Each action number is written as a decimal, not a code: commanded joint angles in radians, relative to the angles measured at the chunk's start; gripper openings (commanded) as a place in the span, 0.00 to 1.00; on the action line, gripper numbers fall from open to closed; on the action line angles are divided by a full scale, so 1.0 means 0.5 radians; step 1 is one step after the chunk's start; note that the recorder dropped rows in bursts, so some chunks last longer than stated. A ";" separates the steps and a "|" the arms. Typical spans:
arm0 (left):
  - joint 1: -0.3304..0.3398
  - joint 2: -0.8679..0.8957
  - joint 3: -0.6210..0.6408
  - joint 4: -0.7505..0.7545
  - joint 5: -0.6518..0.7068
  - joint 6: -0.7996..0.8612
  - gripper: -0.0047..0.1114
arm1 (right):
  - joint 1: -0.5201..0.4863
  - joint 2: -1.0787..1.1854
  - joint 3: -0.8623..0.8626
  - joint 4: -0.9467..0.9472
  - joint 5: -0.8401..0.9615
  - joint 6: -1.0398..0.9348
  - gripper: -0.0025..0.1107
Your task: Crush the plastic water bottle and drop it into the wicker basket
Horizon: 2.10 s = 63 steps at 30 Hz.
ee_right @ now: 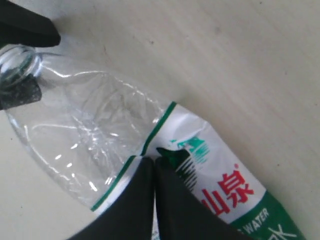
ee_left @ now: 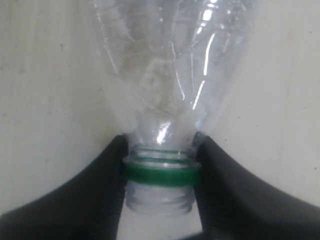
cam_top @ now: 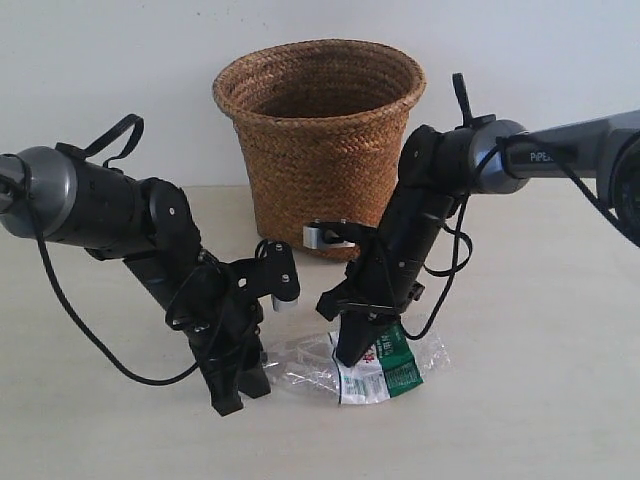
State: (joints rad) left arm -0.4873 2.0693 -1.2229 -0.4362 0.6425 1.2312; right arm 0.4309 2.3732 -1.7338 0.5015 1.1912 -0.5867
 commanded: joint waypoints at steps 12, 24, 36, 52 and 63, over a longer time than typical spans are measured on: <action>0.002 0.034 0.026 -0.001 -0.023 -0.056 0.07 | 0.015 -0.236 0.095 -0.544 -0.055 0.093 0.02; 0.002 0.030 0.026 -0.001 -0.020 -0.056 0.07 | -0.245 -0.777 0.095 -0.082 0.060 -0.132 0.02; -0.002 -0.290 0.026 -0.006 0.258 0.191 0.07 | -0.708 -1.172 0.718 -0.083 -0.199 -0.080 0.02; 0.002 -0.760 -0.270 -0.029 0.339 0.380 0.07 | -0.783 -1.168 1.217 -0.040 -0.780 -0.064 0.02; 0.211 -0.403 -0.726 -0.106 -1.115 0.441 0.84 | -0.779 -1.168 1.217 0.070 -0.822 -0.064 0.02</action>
State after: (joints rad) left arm -0.3843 1.8054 -1.5431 -0.4618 0.1584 1.4270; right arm 0.0440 1.7985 -1.1282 0.5184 0.7788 -0.6170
